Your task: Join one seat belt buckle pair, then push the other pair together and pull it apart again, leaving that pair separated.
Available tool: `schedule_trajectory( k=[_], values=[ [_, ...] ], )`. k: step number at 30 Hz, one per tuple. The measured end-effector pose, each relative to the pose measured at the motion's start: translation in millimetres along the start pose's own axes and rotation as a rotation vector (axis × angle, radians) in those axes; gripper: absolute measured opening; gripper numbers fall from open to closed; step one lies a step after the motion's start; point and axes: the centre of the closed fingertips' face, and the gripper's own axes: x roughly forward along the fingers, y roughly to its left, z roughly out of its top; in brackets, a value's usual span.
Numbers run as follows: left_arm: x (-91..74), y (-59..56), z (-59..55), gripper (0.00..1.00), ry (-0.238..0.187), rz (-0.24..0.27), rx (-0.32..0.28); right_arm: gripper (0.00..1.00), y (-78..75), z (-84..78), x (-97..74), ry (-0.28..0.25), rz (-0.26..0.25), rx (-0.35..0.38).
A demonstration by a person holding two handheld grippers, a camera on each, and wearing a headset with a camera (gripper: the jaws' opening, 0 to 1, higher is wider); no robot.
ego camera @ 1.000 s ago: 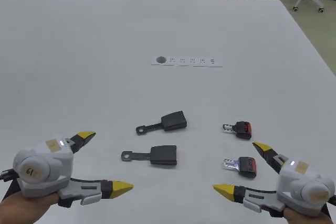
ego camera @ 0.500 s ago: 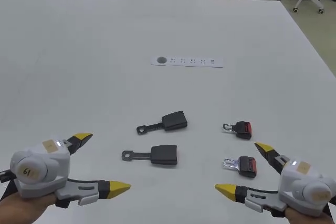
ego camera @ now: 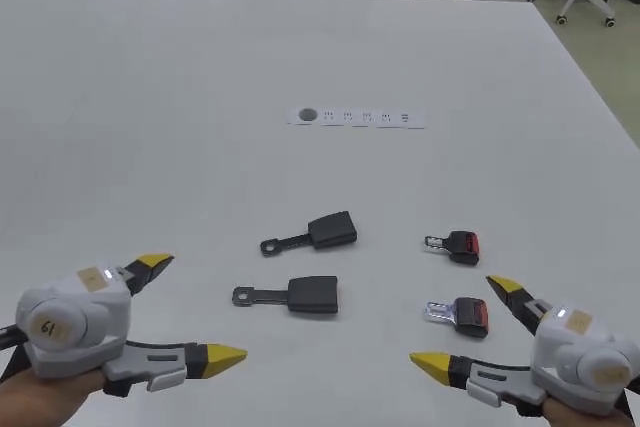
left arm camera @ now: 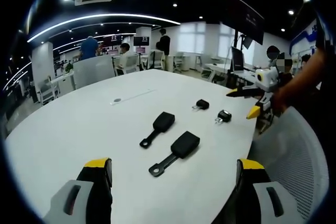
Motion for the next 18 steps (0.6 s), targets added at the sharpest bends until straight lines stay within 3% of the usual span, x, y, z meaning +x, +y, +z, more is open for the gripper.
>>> schedule_trajectory(
  k=[10,18],
  values=[
    [1.0,3.2,1.2,1.0,-0.008,0.004,-0.023,1.0,-7.3,5.3,0.7,-0.031,-0.044,0.08],
    [3.9,4.3,2.4,1.0,-0.003,-0.006,-0.019,1.0,-7.6,6.5,0.1,-0.022,-0.038,0.054]
  ],
)
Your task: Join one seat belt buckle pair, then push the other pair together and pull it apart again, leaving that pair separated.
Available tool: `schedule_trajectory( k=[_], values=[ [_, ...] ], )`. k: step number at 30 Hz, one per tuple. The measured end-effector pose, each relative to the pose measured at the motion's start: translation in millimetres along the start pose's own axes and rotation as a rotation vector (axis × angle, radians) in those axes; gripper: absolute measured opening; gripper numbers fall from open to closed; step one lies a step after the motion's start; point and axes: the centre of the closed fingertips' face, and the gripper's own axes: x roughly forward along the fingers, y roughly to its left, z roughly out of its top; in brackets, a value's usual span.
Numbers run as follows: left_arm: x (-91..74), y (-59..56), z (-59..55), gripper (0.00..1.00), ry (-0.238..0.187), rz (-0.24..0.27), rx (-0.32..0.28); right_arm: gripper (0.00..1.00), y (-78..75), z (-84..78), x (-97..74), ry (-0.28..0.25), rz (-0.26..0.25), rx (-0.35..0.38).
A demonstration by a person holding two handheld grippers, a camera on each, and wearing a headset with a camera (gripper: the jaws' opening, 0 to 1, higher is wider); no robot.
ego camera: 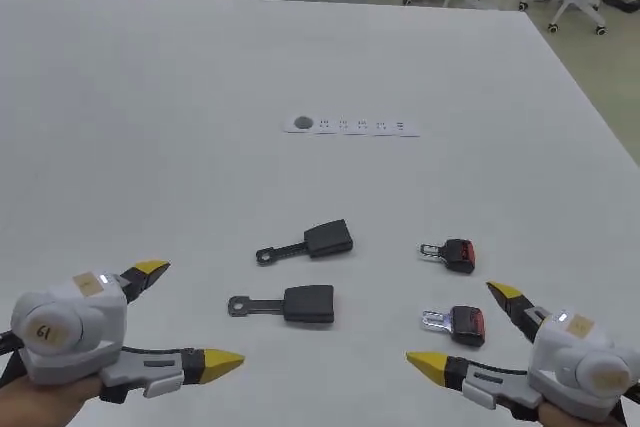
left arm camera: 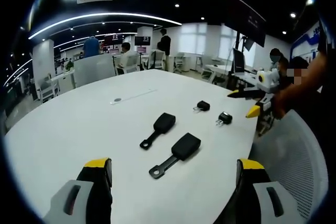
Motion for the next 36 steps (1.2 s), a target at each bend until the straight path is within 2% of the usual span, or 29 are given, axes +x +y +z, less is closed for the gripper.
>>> schedule_trajectory(
  k=[14,27,36],
  values=[
    [14.3,-3.6,0.8,1.0,0.02,-0.037,0.018,1.0,-6.6,-5.9,-1.4,0.04,0.03,-0.047],
    [27.6,-3.5,6.5,1.0,0.03,-0.073,0.031,1.0,-16.6,-8.5,1.7,0.061,0.046,-0.048],
    [38.3,-4.4,7.6,1.0,0.048,-0.102,0.047,0.99,-20.6,-12.7,5.7,0.088,0.077,-0.06]
  ],
)
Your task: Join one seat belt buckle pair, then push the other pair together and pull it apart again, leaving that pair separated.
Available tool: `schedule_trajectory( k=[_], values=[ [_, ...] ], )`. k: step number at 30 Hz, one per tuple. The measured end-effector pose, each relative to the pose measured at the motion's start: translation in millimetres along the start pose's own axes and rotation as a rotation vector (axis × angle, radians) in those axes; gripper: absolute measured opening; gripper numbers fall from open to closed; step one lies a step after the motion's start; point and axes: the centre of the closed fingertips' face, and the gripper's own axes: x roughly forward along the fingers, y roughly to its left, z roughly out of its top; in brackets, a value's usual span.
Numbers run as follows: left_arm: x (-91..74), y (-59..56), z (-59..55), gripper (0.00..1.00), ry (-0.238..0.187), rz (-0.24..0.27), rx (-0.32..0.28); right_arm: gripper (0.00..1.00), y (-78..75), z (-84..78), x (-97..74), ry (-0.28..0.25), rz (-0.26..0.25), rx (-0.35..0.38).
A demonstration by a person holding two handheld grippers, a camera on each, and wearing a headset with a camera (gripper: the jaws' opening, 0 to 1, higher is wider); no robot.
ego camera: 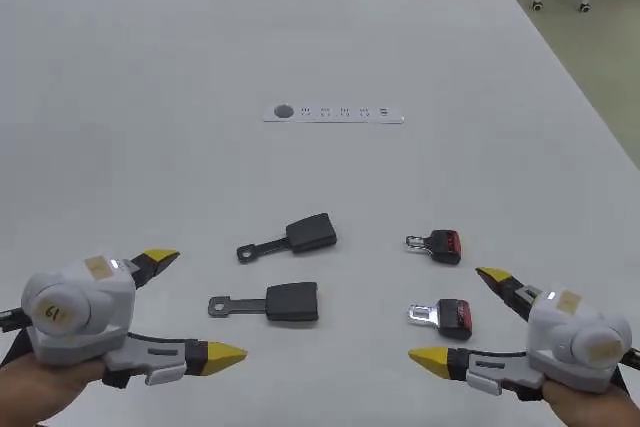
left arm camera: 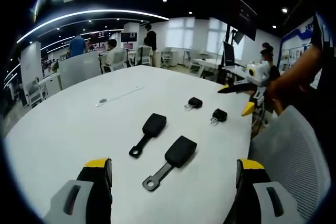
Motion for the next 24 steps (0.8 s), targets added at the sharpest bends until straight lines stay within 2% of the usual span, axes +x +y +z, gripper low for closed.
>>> schedule_trajectory(
  k=[10,24],
  values=[
    [10.1,1.5,-0.4,1.0,0.019,-0.024,0.009,0.97,-5.4,-6.7,4.1,0.037,0.032,-0.016],
    [31.1,9.9,-4.5,1.0,0.056,-0.051,0.016,0.95,-17.6,-15.1,11.3,0.078,0.071,-0.024]
  ],
)
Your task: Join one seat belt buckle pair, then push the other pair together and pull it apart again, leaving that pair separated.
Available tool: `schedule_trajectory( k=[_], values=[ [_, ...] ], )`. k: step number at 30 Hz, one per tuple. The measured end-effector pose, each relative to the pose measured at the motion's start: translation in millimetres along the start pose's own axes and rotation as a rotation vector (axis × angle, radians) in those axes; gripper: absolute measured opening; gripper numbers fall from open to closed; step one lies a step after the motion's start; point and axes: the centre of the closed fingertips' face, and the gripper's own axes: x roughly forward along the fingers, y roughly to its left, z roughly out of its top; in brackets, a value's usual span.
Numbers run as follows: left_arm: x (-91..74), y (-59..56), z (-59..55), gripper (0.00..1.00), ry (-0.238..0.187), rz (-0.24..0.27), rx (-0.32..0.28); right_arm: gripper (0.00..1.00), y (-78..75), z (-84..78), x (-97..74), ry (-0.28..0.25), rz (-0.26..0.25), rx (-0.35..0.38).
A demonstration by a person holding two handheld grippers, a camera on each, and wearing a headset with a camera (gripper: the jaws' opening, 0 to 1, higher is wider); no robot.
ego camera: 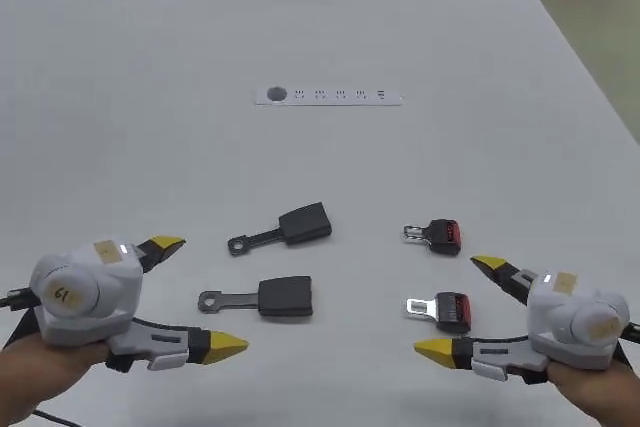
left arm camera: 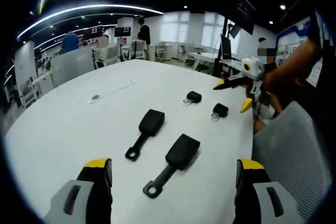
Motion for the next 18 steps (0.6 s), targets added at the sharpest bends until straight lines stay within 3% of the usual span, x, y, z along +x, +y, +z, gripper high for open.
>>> schedule_trajectory(
  k=[18],
  values=[
    [27.0,3.2,-7.7,0.98,0.048,-0.046,-0.003,0.92,-6.6,-18.8,10.9,0.069,0.07,-0.005]
  ],
)
